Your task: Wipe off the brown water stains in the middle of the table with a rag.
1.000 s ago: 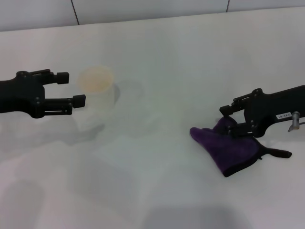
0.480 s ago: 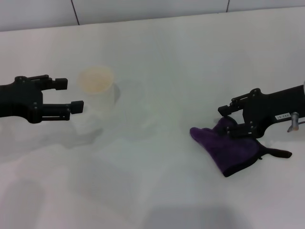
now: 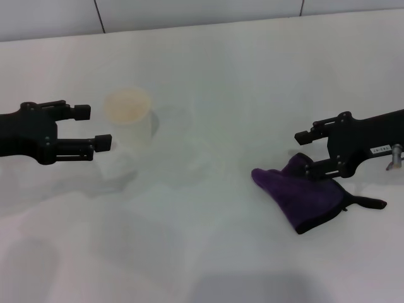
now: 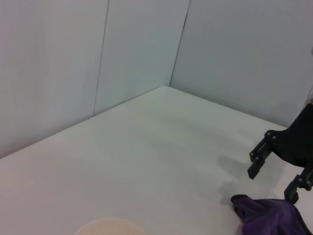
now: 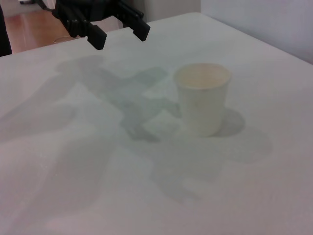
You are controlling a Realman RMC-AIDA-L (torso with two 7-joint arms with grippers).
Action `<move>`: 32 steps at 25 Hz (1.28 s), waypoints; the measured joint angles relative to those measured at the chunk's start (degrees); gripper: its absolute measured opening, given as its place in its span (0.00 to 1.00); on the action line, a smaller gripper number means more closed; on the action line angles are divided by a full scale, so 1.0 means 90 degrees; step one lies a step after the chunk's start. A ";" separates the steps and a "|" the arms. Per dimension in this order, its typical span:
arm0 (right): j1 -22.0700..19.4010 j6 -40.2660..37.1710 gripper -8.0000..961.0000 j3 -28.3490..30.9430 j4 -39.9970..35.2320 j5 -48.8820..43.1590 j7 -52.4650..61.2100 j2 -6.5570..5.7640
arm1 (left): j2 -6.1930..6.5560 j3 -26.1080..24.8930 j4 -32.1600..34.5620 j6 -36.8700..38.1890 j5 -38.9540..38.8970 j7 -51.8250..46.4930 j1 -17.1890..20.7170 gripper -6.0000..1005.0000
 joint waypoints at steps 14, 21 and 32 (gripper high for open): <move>0.0024 -0.0130 0.85 0.0380 0.0047 0.0042 0.0019 -0.0003 | 0.0000 -0.0005 0.0015 -0.0007 -0.0024 -0.0049 -0.0004 0.86; 0.0036 -0.0148 0.90 0.0435 0.0053 0.0042 0.0029 -0.0003 | 0.0000 -0.0005 0.0036 -0.0035 -0.0046 -0.0049 -0.0006 0.86; 0.0039 -0.0165 0.90 0.0439 0.0060 -0.0006 0.0039 -0.0003 | 0.0000 -0.0005 0.0035 -0.0040 -0.0116 -0.0049 0.0031 0.86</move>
